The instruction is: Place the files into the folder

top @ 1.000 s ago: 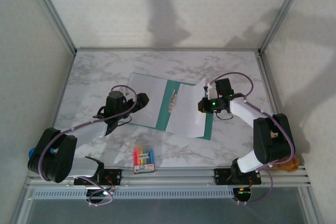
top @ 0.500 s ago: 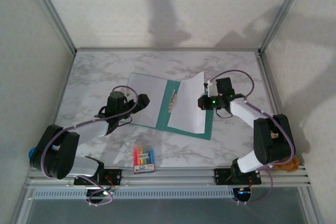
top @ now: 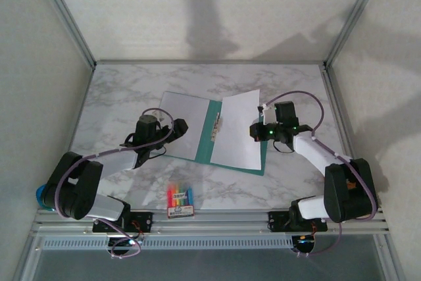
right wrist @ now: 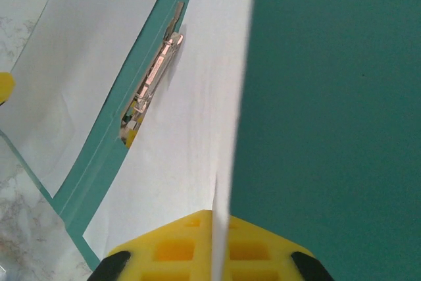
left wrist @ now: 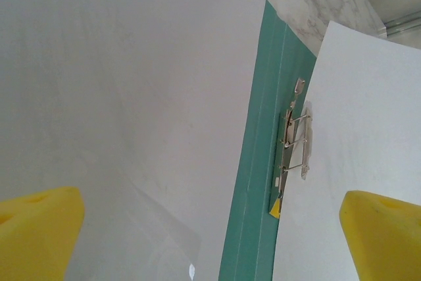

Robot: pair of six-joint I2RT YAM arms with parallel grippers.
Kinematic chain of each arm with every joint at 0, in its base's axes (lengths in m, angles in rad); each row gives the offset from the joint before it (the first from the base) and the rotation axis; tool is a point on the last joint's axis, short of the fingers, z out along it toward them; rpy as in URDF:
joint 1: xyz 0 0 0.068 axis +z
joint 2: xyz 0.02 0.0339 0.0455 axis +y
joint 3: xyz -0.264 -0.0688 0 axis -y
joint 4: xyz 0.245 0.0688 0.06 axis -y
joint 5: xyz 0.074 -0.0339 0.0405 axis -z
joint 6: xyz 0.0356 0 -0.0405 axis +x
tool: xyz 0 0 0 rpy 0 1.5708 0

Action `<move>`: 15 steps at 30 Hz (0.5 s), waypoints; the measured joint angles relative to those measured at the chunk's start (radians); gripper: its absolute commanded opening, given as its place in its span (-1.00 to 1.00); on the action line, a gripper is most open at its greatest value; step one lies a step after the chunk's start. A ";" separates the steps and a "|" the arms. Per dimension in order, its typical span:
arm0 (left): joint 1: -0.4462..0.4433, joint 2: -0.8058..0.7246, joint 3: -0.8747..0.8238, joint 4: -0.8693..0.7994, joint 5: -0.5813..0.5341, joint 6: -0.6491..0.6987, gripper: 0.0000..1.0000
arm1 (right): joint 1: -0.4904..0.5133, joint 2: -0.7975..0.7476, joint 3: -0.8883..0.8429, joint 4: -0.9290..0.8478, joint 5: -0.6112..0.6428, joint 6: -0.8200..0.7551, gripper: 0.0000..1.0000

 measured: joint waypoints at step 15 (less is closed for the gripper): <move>0.001 0.000 0.003 -0.020 0.008 0.000 0.99 | 0.000 0.090 0.027 -0.026 -0.004 0.002 -1.00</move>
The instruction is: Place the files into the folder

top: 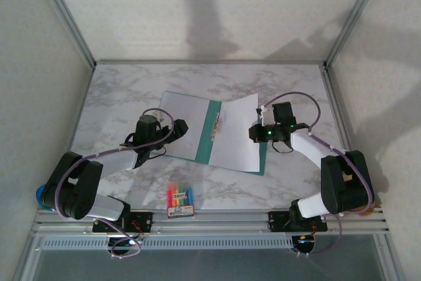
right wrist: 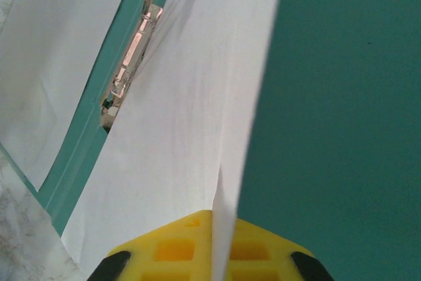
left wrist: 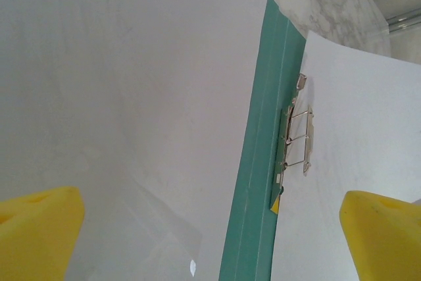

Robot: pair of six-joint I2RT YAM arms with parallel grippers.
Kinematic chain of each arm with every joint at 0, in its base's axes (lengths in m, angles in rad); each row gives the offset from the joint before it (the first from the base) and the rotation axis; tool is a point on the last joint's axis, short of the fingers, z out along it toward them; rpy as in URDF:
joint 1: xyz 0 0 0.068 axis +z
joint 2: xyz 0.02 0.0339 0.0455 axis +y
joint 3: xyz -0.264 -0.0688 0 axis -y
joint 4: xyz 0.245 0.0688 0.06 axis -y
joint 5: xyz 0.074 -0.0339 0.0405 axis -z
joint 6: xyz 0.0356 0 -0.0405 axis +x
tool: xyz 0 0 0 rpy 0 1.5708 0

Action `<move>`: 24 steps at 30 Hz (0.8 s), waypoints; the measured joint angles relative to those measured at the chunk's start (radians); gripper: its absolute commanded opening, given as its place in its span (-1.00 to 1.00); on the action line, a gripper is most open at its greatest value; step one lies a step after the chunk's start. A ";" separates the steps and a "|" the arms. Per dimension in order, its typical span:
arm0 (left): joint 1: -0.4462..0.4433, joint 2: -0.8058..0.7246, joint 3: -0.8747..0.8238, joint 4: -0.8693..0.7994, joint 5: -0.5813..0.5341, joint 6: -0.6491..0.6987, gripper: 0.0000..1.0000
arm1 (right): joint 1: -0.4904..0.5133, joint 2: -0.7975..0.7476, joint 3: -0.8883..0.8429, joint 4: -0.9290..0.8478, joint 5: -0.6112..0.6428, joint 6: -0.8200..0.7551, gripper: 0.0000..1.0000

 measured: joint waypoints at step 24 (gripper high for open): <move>0.000 0.003 0.022 -0.039 0.000 0.004 0.99 | -0.015 0.082 0.065 -0.047 0.026 0.034 -0.47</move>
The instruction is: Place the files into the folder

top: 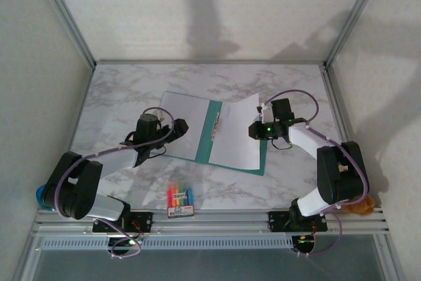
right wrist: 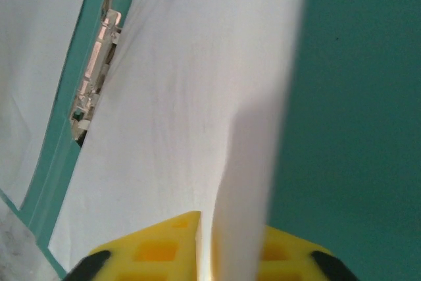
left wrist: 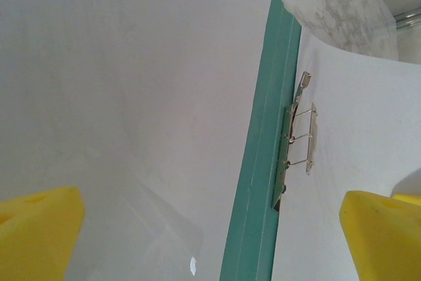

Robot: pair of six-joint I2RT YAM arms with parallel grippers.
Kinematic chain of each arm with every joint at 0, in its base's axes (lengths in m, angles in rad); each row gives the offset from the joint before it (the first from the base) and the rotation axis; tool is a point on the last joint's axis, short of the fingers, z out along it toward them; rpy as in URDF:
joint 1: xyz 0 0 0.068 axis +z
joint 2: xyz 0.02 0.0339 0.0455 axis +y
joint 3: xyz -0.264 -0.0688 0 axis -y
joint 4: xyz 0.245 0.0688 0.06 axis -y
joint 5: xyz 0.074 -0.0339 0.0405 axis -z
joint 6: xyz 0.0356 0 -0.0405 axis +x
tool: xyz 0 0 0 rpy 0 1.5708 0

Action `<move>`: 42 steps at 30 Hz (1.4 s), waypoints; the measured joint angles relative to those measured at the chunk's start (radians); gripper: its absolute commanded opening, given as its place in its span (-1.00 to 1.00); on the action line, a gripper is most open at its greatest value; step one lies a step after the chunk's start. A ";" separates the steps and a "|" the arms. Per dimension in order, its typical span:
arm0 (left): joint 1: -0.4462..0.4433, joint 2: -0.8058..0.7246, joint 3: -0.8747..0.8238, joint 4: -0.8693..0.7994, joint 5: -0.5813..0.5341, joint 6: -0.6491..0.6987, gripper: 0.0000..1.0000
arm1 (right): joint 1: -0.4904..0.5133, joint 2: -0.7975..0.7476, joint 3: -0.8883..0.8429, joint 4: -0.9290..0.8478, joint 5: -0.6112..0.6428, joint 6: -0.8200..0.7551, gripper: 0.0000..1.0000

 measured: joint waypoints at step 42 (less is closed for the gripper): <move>0.005 0.040 0.002 -0.005 0.013 -0.001 0.99 | -0.045 0.061 0.060 -0.100 0.033 0.050 0.27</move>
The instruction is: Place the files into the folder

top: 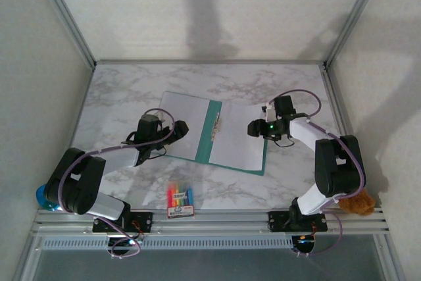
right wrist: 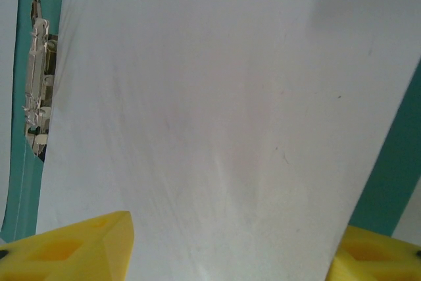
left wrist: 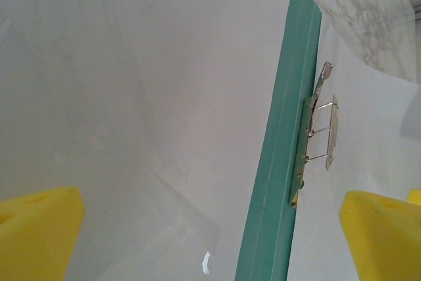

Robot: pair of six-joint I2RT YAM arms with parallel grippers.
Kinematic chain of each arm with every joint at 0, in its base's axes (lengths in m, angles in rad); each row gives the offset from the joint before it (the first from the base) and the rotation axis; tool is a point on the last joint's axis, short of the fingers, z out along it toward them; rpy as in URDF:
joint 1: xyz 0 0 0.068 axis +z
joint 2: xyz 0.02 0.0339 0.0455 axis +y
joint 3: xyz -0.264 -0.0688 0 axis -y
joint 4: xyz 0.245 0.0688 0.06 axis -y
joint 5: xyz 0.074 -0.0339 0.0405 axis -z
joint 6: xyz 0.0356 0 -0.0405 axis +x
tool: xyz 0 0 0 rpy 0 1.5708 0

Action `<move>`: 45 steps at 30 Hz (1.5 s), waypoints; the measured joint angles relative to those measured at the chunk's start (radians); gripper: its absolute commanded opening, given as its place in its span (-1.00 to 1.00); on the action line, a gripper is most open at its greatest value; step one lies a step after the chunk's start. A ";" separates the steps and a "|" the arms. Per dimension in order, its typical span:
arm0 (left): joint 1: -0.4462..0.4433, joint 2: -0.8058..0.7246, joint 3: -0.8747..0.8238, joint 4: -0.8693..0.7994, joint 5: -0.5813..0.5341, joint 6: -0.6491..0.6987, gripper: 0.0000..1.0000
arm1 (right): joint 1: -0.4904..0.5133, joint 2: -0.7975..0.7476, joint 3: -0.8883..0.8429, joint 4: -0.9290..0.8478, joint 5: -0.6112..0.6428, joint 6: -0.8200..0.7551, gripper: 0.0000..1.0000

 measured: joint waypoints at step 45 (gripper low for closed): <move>-0.002 0.034 0.089 -0.193 -0.069 0.078 0.99 | -0.023 -0.236 0.087 -0.209 0.280 0.078 0.55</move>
